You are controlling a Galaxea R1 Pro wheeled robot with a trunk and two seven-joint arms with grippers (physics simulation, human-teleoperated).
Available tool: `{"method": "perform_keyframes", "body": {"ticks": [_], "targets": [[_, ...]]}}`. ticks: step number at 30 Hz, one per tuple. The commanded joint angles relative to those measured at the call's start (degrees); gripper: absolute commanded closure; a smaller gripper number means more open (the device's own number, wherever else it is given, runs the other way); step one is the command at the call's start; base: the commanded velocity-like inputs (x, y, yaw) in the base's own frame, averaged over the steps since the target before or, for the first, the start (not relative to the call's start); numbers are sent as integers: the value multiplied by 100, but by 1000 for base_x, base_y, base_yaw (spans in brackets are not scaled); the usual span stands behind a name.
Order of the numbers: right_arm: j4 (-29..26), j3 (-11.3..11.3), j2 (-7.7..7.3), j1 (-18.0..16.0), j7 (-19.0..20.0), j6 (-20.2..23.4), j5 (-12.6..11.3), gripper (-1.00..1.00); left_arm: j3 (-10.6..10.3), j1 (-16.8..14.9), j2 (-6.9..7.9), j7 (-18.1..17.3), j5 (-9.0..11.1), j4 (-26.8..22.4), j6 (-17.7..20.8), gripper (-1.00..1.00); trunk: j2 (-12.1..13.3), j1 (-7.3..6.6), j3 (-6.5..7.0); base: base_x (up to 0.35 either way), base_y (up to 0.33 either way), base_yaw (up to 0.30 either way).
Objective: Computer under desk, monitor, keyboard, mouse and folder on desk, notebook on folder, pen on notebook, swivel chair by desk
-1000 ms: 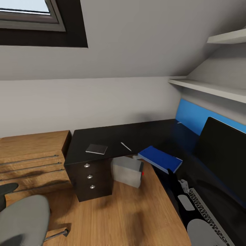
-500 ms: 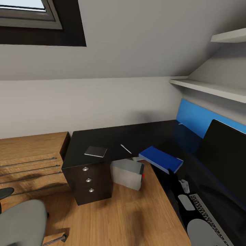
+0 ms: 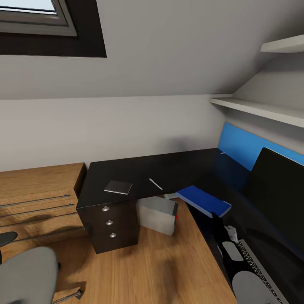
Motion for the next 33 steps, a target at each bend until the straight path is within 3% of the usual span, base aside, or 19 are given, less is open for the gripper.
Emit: {"method": "perform_keyframes", "body": {"ticks": [1, 10, 33], "targets": [[3, -23, 3, -6, 4, 4, -56, 100, -12, -3, -1, 12, 9, 3, -18, -100, -8, 2, -9, 0, 0, 0], [1, -26, 9, -6, -101, -573, -53, 100, -12, -5, -11, 13, 9, 3, -18, -100, -8, 2, -9, 0, 0, 0], [12, -15, 18, -6, -138, -1023, -43, 100, -11, -2, -13, 12, 9, 3, -18, -100, -8, 2, -9, 0, 0, 0]]}}
